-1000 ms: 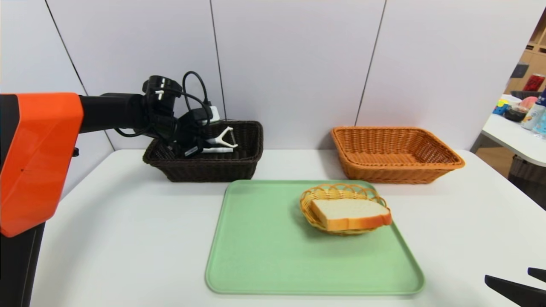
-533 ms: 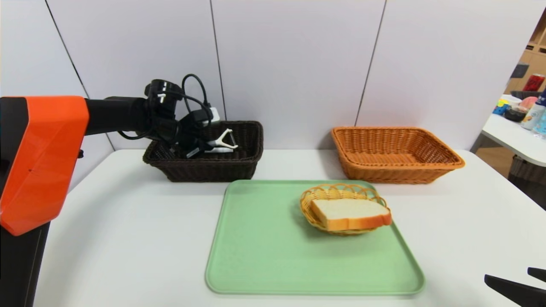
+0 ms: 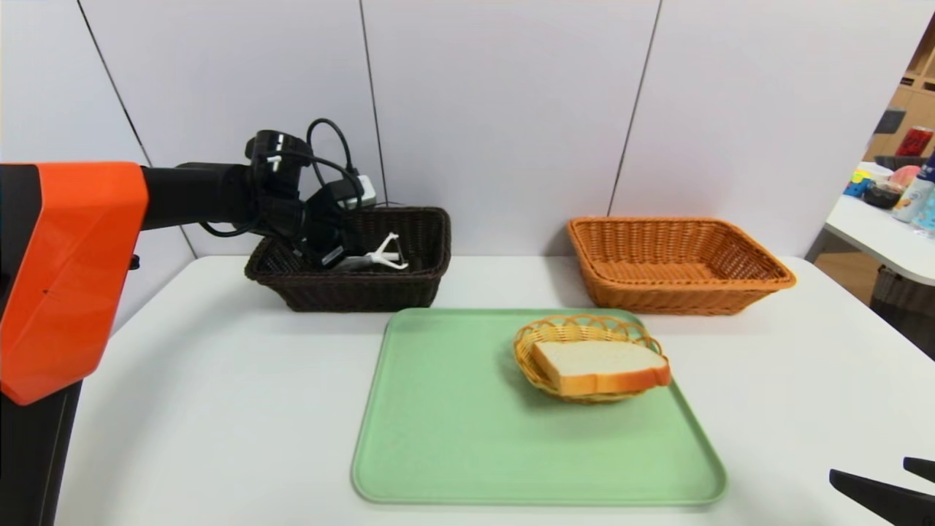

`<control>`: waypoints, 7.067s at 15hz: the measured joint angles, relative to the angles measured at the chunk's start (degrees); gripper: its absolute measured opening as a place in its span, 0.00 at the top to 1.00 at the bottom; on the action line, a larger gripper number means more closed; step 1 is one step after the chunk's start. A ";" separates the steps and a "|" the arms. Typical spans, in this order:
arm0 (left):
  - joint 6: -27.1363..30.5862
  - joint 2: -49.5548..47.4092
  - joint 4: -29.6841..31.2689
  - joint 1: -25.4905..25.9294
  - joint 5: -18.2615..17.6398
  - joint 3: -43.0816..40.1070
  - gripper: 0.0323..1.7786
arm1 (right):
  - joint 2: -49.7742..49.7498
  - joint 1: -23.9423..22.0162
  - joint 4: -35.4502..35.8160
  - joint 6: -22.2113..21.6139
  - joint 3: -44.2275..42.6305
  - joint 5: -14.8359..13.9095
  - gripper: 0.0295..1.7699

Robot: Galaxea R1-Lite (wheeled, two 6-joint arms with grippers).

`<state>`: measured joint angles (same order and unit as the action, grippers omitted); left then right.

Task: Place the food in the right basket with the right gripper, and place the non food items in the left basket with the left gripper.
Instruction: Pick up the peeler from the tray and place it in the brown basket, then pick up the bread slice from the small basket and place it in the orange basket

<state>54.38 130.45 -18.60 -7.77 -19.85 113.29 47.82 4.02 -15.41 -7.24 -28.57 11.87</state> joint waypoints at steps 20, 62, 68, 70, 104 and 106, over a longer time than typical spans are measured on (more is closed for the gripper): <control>-53.07 -16.55 -9.12 -8.48 16.69 -2.79 0.09 | 0.24 0.11 0.41 0.22 -0.41 0.50 0.04; -54.49 -45.53 -7.25 -22.21 11.01 -45.48 0.05 | 17.49 16.46 6.66 13.39 -12.76 0.28 0.04; -53.50 -44.48 -5.42 -22.21 11.08 -45.46 0.05 | 23.26 17.82 6.73 33.87 -14.73 -1.93 0.04; -53.26 -43.98 -3.30 -22.21 11.03 -45.70 0.05 | 24.48 19.76 6.79 39.02 -15.82 -3.72 0.04; -53.61 -37.75 2.51 -22.11 10.86 -45.90 0.05 | 41.84 32.74 25.36 46.63 -15.06 -22.64 0.04; -53.59 -37.60 2.56 -22.11 10.86 -45.87 0.05 | 41.89 32.17 25.44 46.57 -15.32 -23.09 0.04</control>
<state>0.79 92.86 -16.04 -29.88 -8.98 67.41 89.71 36.19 10.03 39.33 -43.90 -11.22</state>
